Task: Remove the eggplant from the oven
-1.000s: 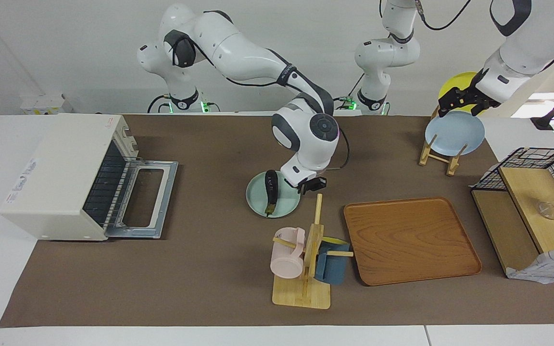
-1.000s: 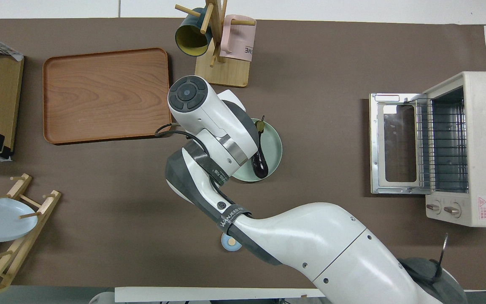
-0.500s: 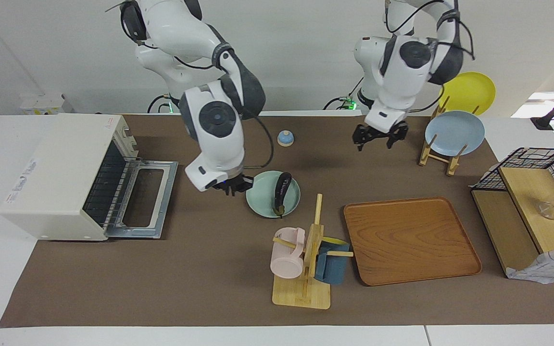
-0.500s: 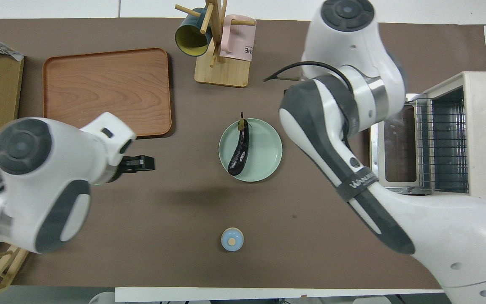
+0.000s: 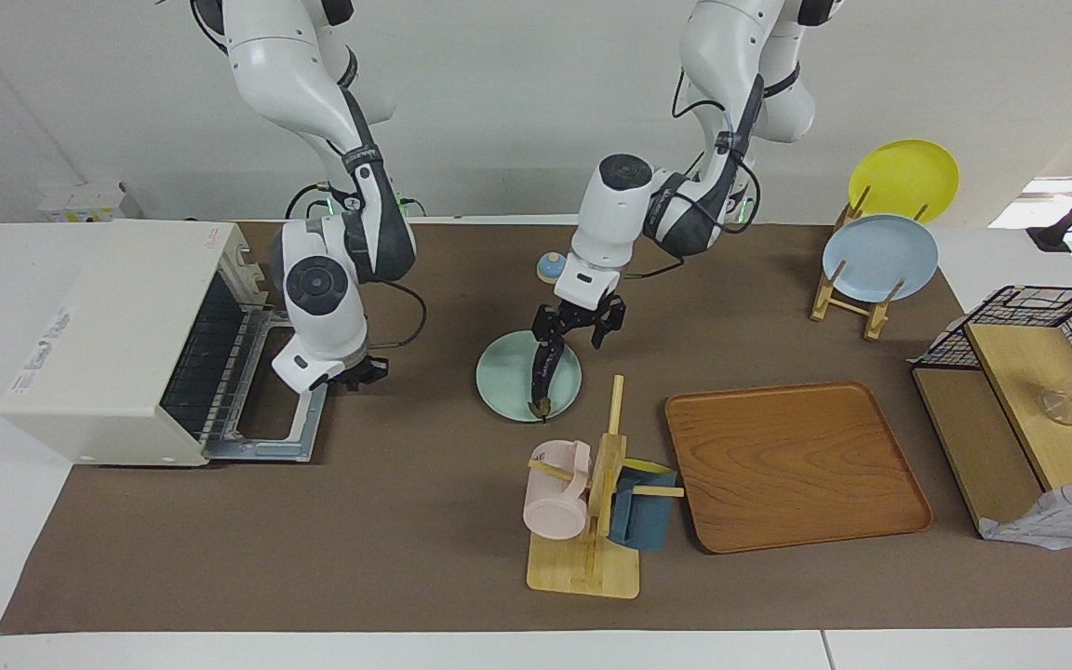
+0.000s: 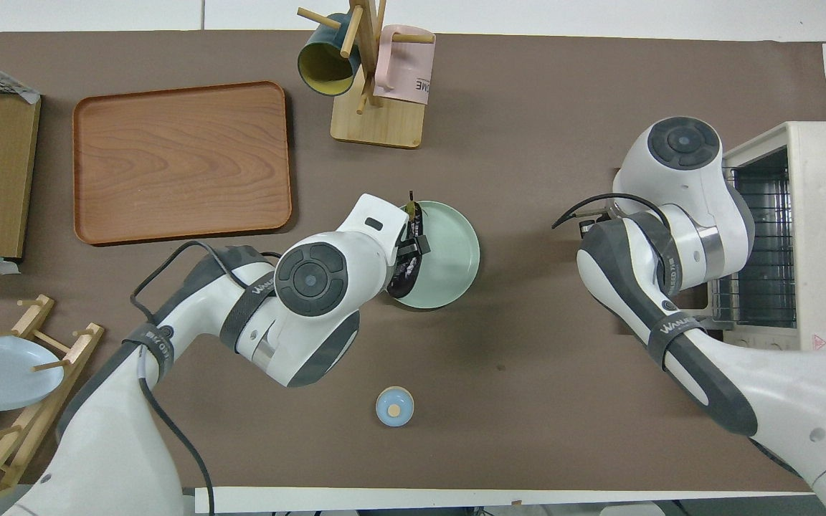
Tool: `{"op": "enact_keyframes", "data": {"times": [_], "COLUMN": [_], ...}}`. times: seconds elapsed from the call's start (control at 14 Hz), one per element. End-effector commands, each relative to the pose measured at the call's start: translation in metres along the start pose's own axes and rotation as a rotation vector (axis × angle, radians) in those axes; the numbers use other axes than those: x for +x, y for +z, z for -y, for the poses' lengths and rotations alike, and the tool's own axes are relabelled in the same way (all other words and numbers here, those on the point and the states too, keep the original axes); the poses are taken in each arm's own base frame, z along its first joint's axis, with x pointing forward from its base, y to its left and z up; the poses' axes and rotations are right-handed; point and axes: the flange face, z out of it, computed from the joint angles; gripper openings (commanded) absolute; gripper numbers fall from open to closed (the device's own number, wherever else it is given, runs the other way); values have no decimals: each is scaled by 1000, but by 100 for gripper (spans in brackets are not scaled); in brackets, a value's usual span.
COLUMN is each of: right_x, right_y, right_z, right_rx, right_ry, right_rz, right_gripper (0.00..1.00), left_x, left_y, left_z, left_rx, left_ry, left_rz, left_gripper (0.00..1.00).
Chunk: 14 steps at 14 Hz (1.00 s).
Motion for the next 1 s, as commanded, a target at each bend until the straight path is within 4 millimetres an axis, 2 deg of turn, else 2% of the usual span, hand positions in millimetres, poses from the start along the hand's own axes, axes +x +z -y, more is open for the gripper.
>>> {"op": "enact_keyframes", "data": {"times": [0.0, 0.14, 0.29, 0.43, 0.5, 0.57, 0.64, 0.71, 0.79, 0.86, 0.93], "right_x": [-16, -14, 1, 1, -8, -18, -31, -40, -50, -61, -71], "right_y": [3, -2, -37, -72, -94, -112, -127, -138, -151, -166, -185], "right_z": [-1, -5, -15, -30, -41, -58, -83, -97, -113, -122, -125], "right_rx": [-49, -157, -205, -222, -227, -224, -215, -213, -211, -184, -144], "right_ry": [-63, -133, -175, -250, -270, -271, -254, -258, -261, -259, -249], "right_rz": [-35, -36, 17, 55, 47, 47, 62, 67, 68, 56, 28], "right_gripper": [6, 5, 5, 5, 5, 6, 6, 6, 7, 8, 13], "left_x": [1, -4, -16, -23, -23, -21, -16, -9, -4, 4, 19], "left_y": [11, 21, 35, 37, 35, 34, 29, 17, -4, -27, -40], "left_z": [-19, -20, -24, -28, -28, -29, -32, -33, -31, -24, -8], "left_rx": [-31, -26, -25, -19, -16, -8, 0, 5, 14, 27, 55], "left_ry": [-13, -40, -30, -65, -87, -91, -103, -114, -119, -122, -132], "left_rz": [-8, 1, 7, 15, 17, 21, 24, 24, 24, 25, 32], "left_gripper": [100, 99, 92, 39, 10, 1, 0, 0, 0, 0, 0]}}
